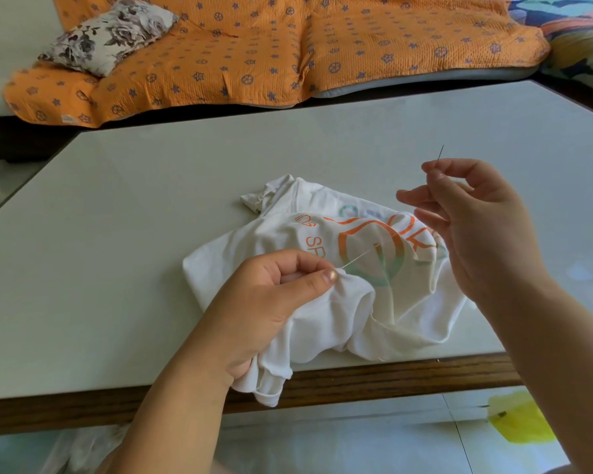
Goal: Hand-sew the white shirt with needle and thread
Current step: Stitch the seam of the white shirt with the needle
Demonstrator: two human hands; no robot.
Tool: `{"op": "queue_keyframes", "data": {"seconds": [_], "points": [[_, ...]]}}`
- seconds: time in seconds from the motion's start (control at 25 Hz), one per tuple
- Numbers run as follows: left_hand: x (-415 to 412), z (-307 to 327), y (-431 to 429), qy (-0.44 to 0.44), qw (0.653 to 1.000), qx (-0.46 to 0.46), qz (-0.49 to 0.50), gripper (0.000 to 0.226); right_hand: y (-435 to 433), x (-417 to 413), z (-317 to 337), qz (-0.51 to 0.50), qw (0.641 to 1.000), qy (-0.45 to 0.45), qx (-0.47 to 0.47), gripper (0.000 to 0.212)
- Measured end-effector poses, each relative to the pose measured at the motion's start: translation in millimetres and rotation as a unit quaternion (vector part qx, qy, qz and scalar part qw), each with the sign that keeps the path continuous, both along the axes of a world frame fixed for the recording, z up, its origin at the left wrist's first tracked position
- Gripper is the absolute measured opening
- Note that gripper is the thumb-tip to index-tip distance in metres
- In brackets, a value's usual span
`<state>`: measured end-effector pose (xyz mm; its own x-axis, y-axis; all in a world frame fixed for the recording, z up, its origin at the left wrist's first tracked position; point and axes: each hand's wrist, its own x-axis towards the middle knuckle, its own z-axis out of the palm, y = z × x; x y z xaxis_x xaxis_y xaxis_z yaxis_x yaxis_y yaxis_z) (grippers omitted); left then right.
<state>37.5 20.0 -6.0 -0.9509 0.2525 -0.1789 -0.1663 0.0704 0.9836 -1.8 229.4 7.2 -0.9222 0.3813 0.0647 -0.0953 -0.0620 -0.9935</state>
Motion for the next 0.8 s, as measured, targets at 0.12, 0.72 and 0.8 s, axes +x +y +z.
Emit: {"op": "queue_keyframes", "data": {"seconds": [0.12, 0.72, 0.8], "points": [[-0.2, -0.1, 0.0, -0.006, 1.000, -0.004, -0.004, 0.016, 1.4, -0.1, -0.4, 0.005, 1.000, 0.013, 0.017, 0.015], [-2.8, 3.1, -12.8, -0.006, 1.000, -0.008, -0.003, 0.019, -23.9, 33.2, 7.8, 0.279, 0.939, -0.105, 0.173, 0.007], [-3.2, 3.4, -14.4, 0.002, 1.000, -0.015, 0.000, 0.018, -23.2, 35.0, 9.6, 0.288, 0.934, -0.103, 0.187, 0.010]]}}
